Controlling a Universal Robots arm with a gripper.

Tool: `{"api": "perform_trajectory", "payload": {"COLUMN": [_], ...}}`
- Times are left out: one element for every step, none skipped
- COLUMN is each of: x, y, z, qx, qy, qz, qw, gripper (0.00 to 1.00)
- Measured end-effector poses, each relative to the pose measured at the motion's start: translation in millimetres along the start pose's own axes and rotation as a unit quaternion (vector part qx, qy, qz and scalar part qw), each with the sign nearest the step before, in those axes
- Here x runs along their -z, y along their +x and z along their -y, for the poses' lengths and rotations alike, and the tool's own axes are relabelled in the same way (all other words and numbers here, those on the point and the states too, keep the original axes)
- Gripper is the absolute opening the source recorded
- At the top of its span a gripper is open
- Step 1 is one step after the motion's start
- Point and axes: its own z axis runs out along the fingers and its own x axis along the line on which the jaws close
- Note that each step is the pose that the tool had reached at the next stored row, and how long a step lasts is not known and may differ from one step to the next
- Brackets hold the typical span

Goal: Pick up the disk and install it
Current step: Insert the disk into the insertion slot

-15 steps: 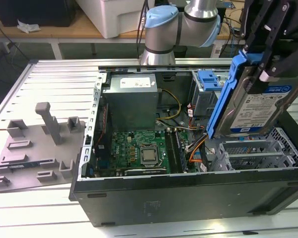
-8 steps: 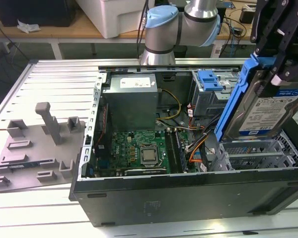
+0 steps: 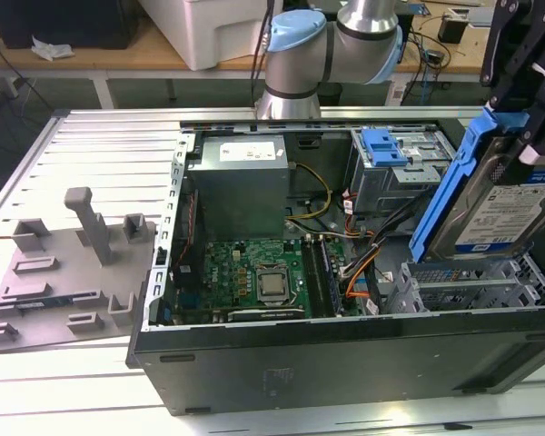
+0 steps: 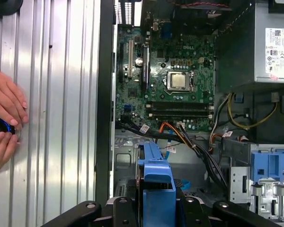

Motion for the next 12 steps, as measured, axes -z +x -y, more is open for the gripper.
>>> {"api": "perform_trajectory", "payload": {"x": [-0.5,-1.0,-1.3,-1.5,-1.8,-2.2,-2.7,-3.3,-5.1,-6.1,-6.9,-7.8], "y": [0.0,0.2,0.2,0.2,0.2,0.3,0.3,0.3,0.4,0.5,0.5,0.5], "z": [0.6,2.2,3.4,4.7,6.1,7.2,8.1,8.6,8.7,8.8,8.9,9.0], "qx": [0.000,0.000,0.000,0.000,0.000,-0.001,-0.001,-0.001,-0.001,-0.001,-0.001,-0.001], "qy": [0.0000,0.0000,0.0000,0.0000,0.0000,0.0000,0.0000,0.0000,0.0002,0.0005,0.0006,0.0007], "qz": [0.0000,0.0000,0.0000,0.0001,0.0000,0.0001,0.0001,0.0000,0.0001,0.0001,0.0000,0.0001], "qw": [1.0000,1.0000,1.0000,1.0000,1.0000,1.0000,1.0000,1.0000,1.0000,1.0000,1.0000,1.0000], "gripper": [0.37,0.37,0.37,0.37,0.37,0.37,0.37,0.37,0.37,0.37,0.37,0.37]}}
